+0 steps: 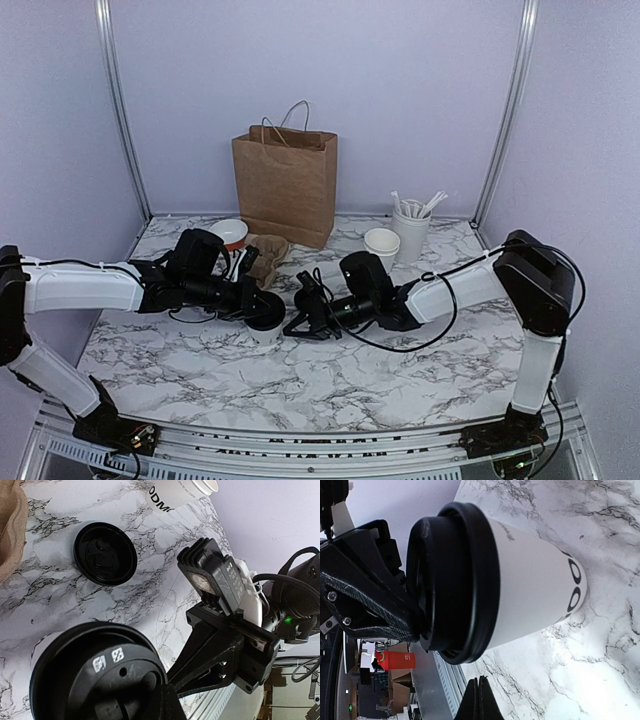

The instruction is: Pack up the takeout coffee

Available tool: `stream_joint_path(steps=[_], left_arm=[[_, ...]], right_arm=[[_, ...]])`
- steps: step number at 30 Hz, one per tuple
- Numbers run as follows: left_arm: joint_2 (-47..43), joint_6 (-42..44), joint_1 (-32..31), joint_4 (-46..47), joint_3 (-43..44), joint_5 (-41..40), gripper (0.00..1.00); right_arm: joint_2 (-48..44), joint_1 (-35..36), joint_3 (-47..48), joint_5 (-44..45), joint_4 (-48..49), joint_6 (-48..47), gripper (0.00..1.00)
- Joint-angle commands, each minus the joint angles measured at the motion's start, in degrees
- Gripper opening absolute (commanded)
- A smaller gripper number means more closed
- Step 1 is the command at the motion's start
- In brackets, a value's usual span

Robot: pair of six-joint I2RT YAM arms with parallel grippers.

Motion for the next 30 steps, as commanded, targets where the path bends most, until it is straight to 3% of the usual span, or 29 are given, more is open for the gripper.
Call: stream_joint_path(steps=[1, 30], left_arm=[[0.6, 0.8, -0.2, -2.3, 1.1, -0.6, 0.0], [-1.8, 2.7, 0.2, -5.2, 3.2, -3.1, 0.0]], right_arm=[[-3.0, -0.4, 2.4, 0.7, -1.4, -0.8, 0.0], [-5.0, -0.4, 6.0, 3.2, -7.9, -4.2, 0.0]])
